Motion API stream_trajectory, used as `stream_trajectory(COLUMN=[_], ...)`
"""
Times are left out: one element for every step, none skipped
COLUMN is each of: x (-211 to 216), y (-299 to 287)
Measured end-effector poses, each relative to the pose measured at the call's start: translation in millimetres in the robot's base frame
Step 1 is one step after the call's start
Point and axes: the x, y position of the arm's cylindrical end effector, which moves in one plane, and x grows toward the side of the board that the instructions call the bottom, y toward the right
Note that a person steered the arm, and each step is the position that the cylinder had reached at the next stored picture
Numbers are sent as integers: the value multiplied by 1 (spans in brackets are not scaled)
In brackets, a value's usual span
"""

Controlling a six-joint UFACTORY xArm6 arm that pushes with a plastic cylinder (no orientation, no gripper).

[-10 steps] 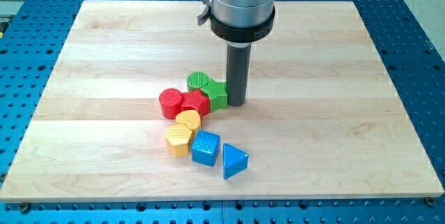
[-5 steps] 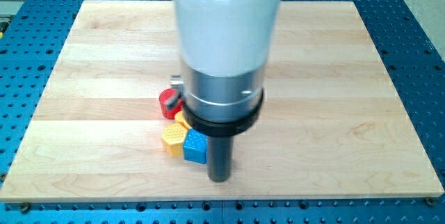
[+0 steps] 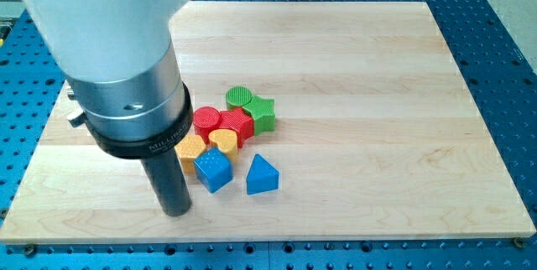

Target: Slide the hexagon at the top left of the red star

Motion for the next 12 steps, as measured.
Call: stream_trajectory(x=[9,-19,-39,-57,-41,-76,-88,-110,-129,-150,-167,-170], y=[42,58,32,-6,-55,-66,-65,-69,-40,-61,-53,-19])
